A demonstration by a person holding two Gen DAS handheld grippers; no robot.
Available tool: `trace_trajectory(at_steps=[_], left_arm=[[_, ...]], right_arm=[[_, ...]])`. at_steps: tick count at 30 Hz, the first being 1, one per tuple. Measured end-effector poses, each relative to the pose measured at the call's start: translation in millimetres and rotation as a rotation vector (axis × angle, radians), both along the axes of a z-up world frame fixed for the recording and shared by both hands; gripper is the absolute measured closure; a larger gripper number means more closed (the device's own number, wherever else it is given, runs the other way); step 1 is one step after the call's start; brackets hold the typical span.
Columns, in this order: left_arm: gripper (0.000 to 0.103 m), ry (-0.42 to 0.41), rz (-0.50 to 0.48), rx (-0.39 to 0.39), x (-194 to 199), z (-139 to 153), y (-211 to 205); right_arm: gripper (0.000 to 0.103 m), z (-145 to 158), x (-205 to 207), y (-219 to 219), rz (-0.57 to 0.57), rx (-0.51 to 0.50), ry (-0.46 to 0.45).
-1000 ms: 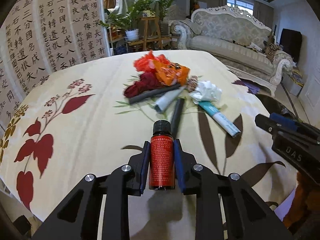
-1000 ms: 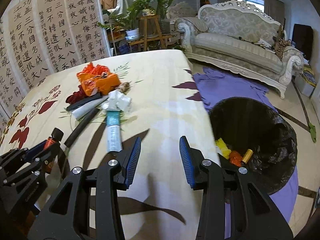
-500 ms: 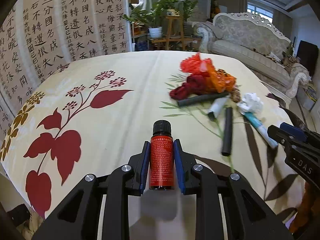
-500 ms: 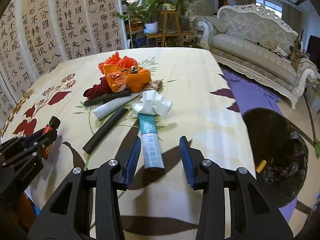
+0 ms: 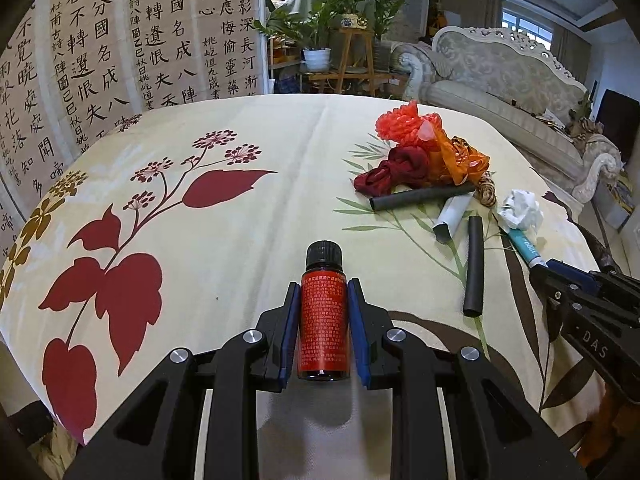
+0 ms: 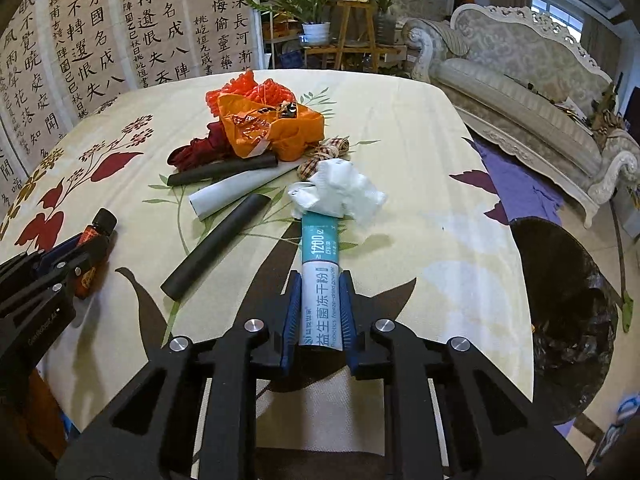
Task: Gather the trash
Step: 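Grasp the white ribbon bundle with the right gripper while the left holds the red bottle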
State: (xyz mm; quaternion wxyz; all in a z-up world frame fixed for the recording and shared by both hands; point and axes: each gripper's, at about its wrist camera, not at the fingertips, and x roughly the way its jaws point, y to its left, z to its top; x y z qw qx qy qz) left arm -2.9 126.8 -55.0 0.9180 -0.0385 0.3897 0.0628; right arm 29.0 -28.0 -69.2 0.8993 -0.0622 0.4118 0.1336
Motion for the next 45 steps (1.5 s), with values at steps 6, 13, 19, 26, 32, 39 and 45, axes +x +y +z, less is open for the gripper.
trace_trajectory(at_steps=[6,13,19,26,32,39,45], left_arm=[[0.078,0.001,-0.004,0.003,-1,0,-1],[0.078,-0.007,-0.006,0.009,-6,2,-5],[0.078,-0.011,-0.002,0.016,-7,3,-5],[0.078,-0.017,0.011,0.020,0,6,2],[0.078,-0.028,0.022,0.029,12,10,9],[0.078,-0.031,0.030,0.032,28,13,17],[0.078,-0.021,0.028,0.026,35,10,18]], right_arm=[[0.087,2,-8,0,0.030,0.023,0.001],[0.087,8,-16,3,0.048,0.040,-0.012],[0.081,6,-14,2,0.048,0.047,0.001],[0.065,13,-11,-1,0.039,0.065,-0.019],[0.065,16,6,0,0.023,0.063,-0.028],[0.064,15,33,3,0.010,0.072,-0.021],[0.077,10,45,7,0.021,0.066,-0.003]])
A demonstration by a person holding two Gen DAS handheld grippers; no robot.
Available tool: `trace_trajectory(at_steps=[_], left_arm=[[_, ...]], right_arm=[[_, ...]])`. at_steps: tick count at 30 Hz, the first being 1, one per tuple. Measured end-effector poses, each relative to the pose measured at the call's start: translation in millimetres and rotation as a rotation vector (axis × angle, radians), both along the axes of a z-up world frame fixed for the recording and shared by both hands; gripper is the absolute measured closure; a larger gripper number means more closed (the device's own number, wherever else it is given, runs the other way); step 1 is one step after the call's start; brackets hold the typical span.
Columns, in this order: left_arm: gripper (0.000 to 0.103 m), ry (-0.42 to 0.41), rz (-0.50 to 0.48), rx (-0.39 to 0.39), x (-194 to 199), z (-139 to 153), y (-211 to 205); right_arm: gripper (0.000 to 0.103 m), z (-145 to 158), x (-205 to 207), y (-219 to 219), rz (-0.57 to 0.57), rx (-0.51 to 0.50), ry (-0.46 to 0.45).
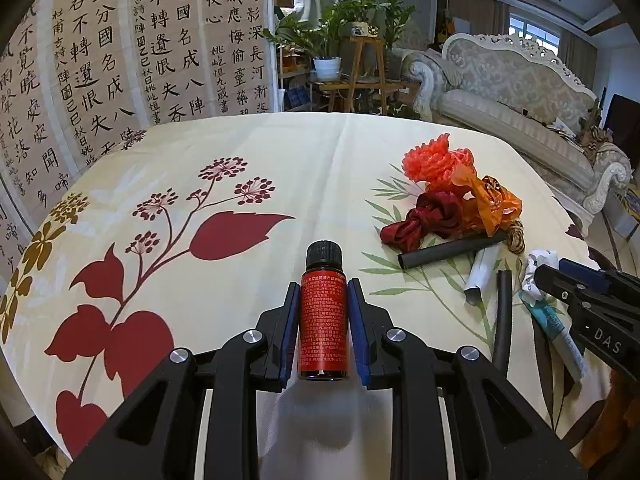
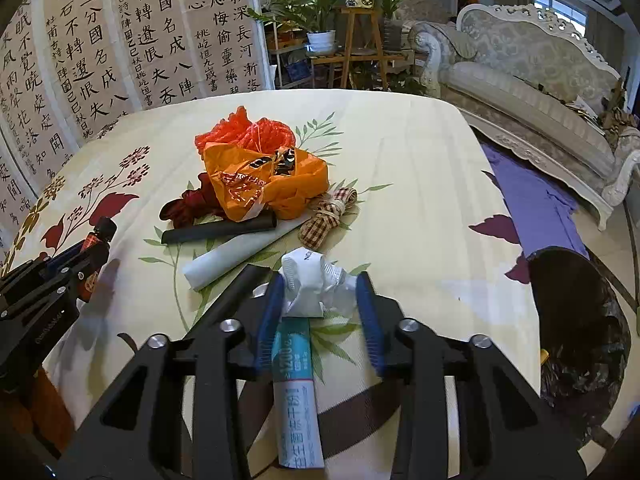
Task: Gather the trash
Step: 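Grasp the white ribbon bundle with the right gripper while the left holds the red bottle, then carry the red bottle and white ribbon to the bin and lower them in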
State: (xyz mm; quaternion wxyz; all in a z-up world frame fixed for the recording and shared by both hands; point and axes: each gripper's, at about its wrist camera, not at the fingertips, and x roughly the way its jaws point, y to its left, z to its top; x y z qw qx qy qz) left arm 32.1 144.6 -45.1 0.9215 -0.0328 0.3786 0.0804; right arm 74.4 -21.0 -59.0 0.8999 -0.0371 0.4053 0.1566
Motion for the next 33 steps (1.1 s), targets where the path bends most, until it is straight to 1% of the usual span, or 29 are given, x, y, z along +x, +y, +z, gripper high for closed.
trace_trajectory(at_steps=[1,3,4,7,16,21,25,28,33], left_arm=[[0.078,0.003,0.000,0.000,1,-1,0],[0.078,0.008,-0.001,-0.003,2,-2,1],[0.078,0.009,0.000,-0.004,2,-3,1],[0.078,0.005,0.000,-0.007,1,-1,1],[0.078,-0.012,-0.008,-0.005,-4,5,-3],[0.078,-0.024,-0.026,-0.006,-7,11,-13],[0.078,-0.035,-0.062,-0.006,-10,15,-29],[0.078,-0.042,-0.096,-0.010,-12,18,-44],[0.078,-0.054,-0.184,-0.018,-14,23,-80]], right_arm=[[0.080,-1,0,1,0.005,0.001,0.003],[0.081,-1,0,1,0.008,0.001,0.002],[0.084,0,0,2,0.009,0.000,-0.001],[0.086,2,-1,1,0.010,0.008,-0.008],[0.087,15,-7,-17,-0.034,0.032,-0.046],[0.087,17,-13,-31,-0.063,0.037,-0.056],[0.087,20,-19,-47,-0.098,0.038,-0.067],[0.087,21,-25,-66,-0.139,0.039,-0.074],[0.087,23,-35,-102,-0.219,0.031,-0.087]])
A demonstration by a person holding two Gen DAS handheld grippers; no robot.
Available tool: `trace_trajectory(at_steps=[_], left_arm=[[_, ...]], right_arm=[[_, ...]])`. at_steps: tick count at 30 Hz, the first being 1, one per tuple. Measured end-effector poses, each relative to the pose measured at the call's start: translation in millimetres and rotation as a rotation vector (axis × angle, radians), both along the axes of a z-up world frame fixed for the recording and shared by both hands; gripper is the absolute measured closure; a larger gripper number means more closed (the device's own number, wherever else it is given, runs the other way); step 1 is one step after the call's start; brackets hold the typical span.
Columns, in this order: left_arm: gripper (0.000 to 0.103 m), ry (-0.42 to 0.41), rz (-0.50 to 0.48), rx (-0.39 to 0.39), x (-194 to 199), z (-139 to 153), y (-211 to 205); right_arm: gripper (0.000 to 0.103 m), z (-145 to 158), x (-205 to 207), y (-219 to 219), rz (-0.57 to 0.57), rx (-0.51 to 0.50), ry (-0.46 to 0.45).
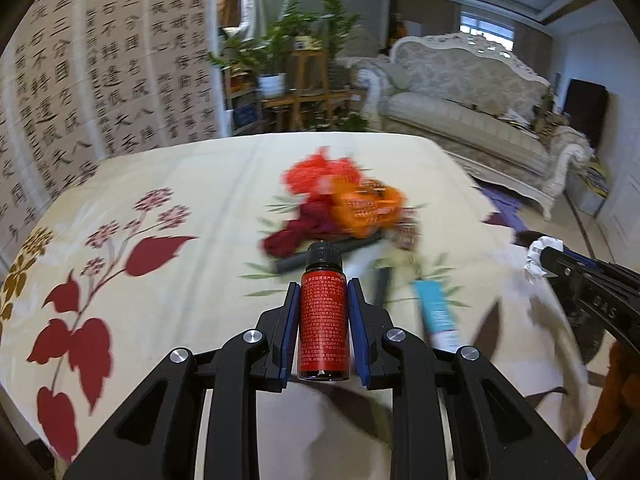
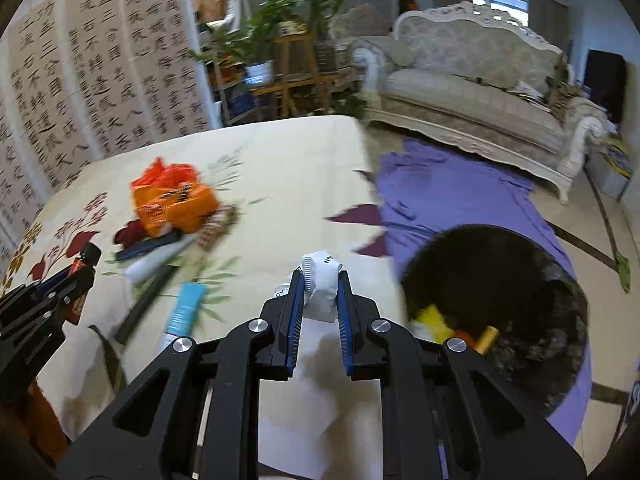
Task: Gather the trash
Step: 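Carry the red bottle and white ribbon to the bin and lower them in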
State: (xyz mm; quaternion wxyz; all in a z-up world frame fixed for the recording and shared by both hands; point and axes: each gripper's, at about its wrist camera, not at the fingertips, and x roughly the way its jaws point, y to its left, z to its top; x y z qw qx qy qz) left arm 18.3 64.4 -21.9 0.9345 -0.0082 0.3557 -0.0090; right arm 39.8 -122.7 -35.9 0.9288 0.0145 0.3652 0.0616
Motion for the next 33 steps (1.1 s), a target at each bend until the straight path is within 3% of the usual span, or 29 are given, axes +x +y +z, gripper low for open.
trace_trajectory(at_steps=[10,19,33], left_arm=[[0.078,-0.035,-0.180,-0.013,7,13,-83],[0.078,-0.054,-0.317,0.008,17,16,-156],[0.078,-0.024,-0.379,0.047,48,0,-215]], right_arm=[[0.087,0,-15,-79,-0.181,-0.013,-0.017],[0.087,-7,-15,-127,-0.267,-0.001,-0.019],[0.087,-25,-2,-177,-0.331,0.005,-0.006]])
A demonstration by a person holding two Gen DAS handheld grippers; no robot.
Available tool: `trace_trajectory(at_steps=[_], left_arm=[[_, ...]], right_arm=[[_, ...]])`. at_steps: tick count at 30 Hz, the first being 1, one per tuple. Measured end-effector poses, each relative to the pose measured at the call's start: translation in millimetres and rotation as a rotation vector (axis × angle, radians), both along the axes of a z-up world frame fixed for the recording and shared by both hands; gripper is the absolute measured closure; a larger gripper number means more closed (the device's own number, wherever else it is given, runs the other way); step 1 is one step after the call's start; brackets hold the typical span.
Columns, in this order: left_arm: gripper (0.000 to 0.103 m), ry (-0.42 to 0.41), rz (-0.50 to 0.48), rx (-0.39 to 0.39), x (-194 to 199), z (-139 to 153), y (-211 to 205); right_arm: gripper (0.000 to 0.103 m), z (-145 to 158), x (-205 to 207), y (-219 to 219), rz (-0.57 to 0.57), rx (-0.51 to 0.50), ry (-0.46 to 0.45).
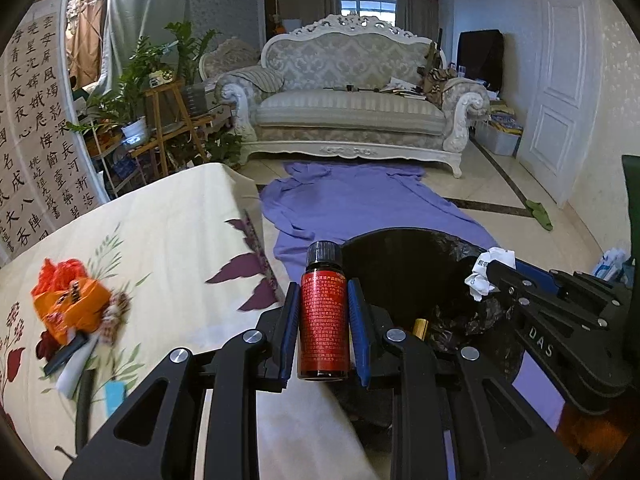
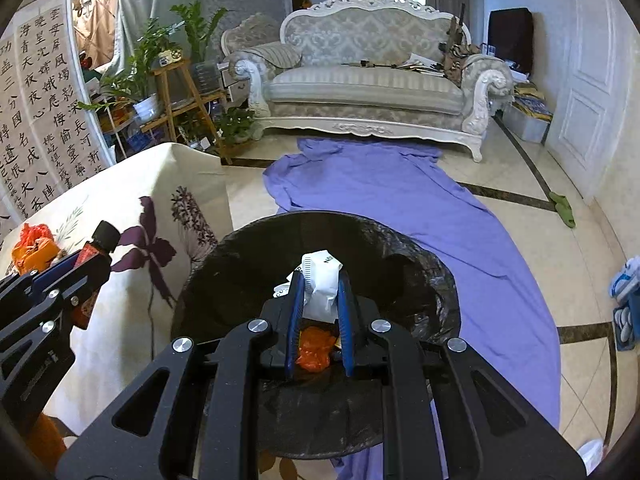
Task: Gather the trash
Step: 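Carry the red bottle and white ribbon to the bin and lower them in, then return to the bed and grasp the blue-white toothpaste tube with the right gripper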
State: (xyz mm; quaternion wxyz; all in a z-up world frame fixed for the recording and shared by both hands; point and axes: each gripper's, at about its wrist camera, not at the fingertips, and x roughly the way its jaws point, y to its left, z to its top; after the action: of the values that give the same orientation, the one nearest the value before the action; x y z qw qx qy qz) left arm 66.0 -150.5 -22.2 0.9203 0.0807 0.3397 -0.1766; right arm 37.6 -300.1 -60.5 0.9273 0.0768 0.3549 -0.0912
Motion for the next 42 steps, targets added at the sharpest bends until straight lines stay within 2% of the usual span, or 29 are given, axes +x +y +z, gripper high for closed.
trace_trajectory(at_steps=[14,15,17,19,24,26,34,42], left_arm=[[0.077,0.032,-0.009,0.049,20,-15,-22],[0.075,0.034,-0.007,0.053,21,-16,-23],[0.055,0.033,-0.002,0.056,21,-16,-23],[0.049,0.025,0.007,0.052,21,-15,-22],[0.039,0.018,0.015,0.058,19,-14,-22],[0.031,0.019,0.019,0.053,18,-13,-20],[0.029,0.013,0.036,0.035,10,-3,-7],[0.029,0.008,0.088,0.034,-11,9,39]], right_arm=[[0.085,-12,12,-19,-0.026,0.025,0.018],[0.084,-13,12,-19,-0.027,0.028,0.019],[0.075,-13,12,-20,-0.034,0.030,0.018],[0.069,-12,11,-20,-0.036,0.033,0.014],[0.067,-11,7,-20,-0.048,0.026,0.012],[0.065,-9,6,-20,-0.053,0.025,0.008],[0.059,0,-5,-11,-0.059,0.021,-0.004],[0.058,4,-14,24,0.003,0.022,-0.006]])
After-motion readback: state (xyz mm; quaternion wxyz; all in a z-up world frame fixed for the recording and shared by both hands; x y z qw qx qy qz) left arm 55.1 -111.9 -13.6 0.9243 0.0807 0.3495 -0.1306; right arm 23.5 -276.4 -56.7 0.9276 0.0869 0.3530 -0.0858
